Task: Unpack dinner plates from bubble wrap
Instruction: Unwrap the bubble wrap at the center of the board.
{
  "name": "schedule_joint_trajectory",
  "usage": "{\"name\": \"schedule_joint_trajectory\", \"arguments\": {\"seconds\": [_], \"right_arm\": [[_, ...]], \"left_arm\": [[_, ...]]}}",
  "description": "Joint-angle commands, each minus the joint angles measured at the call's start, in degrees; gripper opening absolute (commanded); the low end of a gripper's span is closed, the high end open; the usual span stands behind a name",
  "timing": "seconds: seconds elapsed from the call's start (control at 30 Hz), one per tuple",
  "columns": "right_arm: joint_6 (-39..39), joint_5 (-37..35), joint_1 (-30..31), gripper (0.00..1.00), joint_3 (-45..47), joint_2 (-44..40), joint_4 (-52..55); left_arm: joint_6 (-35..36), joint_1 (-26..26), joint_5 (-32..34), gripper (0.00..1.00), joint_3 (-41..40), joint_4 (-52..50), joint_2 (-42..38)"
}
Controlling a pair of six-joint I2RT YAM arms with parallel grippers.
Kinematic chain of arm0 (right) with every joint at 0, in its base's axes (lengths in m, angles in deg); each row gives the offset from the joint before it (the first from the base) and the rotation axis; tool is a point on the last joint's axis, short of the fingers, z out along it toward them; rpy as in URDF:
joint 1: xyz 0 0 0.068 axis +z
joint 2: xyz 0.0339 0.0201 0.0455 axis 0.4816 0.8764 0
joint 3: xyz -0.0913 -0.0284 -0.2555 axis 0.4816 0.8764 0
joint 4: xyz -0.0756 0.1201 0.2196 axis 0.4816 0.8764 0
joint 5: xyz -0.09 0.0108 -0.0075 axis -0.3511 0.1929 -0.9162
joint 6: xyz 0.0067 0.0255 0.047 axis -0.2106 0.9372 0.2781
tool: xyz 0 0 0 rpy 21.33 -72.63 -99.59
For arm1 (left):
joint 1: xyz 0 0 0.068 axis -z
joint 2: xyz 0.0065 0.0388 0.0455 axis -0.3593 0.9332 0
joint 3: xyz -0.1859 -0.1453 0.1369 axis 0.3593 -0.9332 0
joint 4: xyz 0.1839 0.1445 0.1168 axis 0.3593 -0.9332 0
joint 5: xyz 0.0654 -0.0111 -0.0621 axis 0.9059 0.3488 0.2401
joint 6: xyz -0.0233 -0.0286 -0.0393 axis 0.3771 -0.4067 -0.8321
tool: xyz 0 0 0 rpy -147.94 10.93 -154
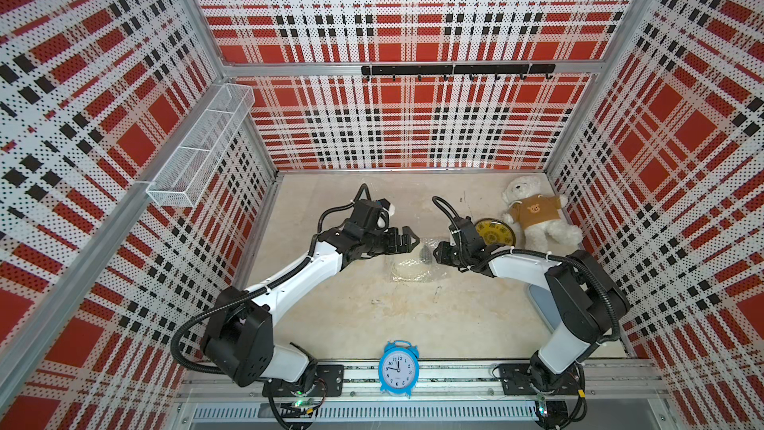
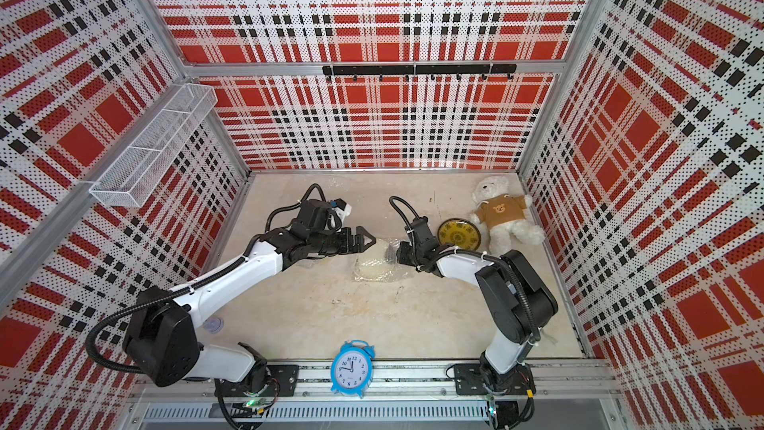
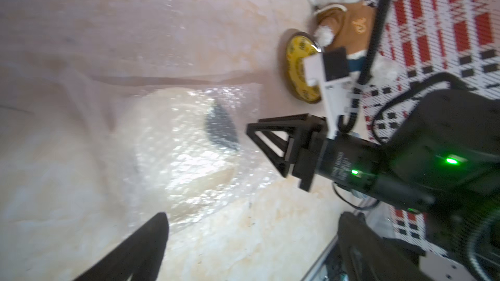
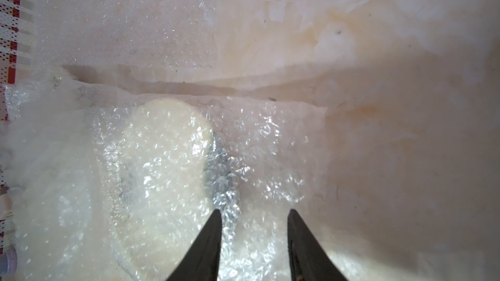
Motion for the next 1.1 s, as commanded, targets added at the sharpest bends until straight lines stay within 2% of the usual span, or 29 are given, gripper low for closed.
{"name": "schedule_joint_trajectory", "arguments": {"seconds": [0.0,0.17,0.33,0.67,1.07], "right_arm": [[-0.3,0.2,-0.3,0.43,-1.8,-0.6,-1.0],[-0.3,0.7,-0.5,0.43,-2.1,-0.4,-1.1],[-0.3,0.7,-0.6,0.43,-1.9,-0.7,-1.1],[-0.8,0.5,-0.7,0.43,-1.4,-0.6,-0.9],[-0.7,0.3,-0.8,0.43,-1.3,0.4,-1.2]], "left_arm": [[-3.9,2.3,-2.3,0.99,0.3,4.2,3.8],[-4.7,4.0,-2.7,0.99,-0.7,9.2,9.3],[-2.8,3.2,-0.7,0.99,-1.3,8.7,13.4],[0.6,-4.4,2.6,0.99,-6.5,5.2,10.5],[1.8,-6.4,5.6,0.99,-7.9,3.9,11.2]]}}
